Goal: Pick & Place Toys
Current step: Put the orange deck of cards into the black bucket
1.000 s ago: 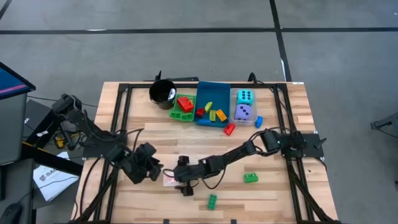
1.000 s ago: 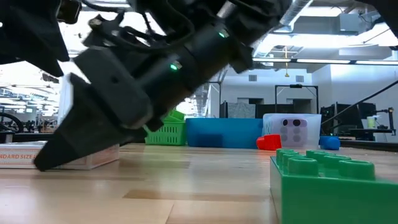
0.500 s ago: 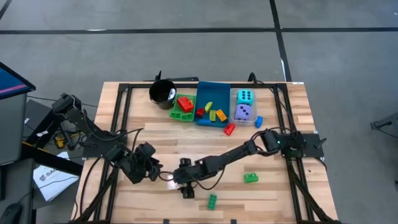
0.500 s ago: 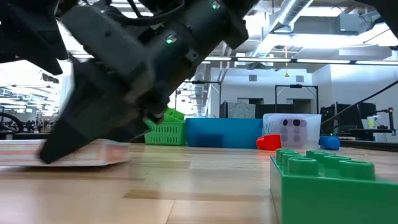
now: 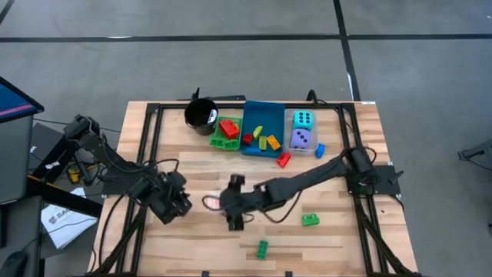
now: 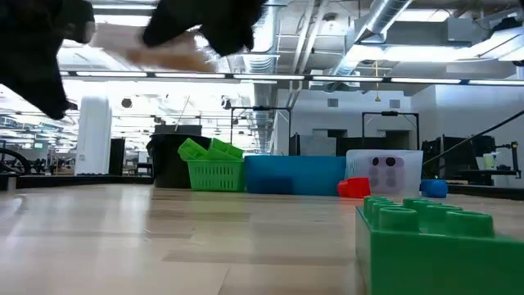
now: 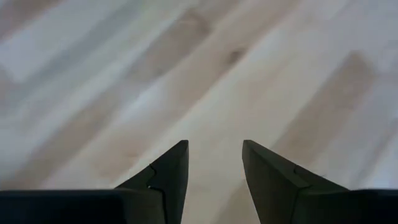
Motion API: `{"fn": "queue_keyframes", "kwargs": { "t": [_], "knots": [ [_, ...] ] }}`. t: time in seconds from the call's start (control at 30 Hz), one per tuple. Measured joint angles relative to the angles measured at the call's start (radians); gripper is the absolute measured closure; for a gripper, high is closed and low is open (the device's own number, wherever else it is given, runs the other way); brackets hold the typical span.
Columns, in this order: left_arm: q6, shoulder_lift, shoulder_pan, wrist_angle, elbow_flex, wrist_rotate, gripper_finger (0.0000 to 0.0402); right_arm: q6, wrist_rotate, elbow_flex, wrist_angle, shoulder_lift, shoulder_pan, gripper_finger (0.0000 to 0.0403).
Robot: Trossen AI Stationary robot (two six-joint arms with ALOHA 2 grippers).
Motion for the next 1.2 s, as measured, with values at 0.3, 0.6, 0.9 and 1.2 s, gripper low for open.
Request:
{"fn": "queue_keyframes", "kwargs": {
  "t": [0.3, 0.6, 0.9, 1.2],
  "knots": [
    [0.000, -0.156, -0.049, -0.248, 0.000, 0.000, 0.0257, 0.021, 0.278, 0.002, -0.082, -0.181, -0.134, 0.0102],
    [0.001, -0.354, -0.122, -0.263, 0.000, -0.087, 0.0257, 0.021, 0.115, 0.005, -0.083, -0.222, -0.420, 0.0102],
    [-0.003, -0.401, -0.123, -0.248, 0.000, -0.165, 0.0257, -0.041, -0.155, 0.198, -0.083, -0.119, -0.583, 0.0102],
    [-0.023, -0.396, -0.100, -0.171, 0.000, -0.202, 0.0257, -0.139, -0.219, 0.566, -0.134, 0.148, -0.629, 0.0102]
  ]
}}
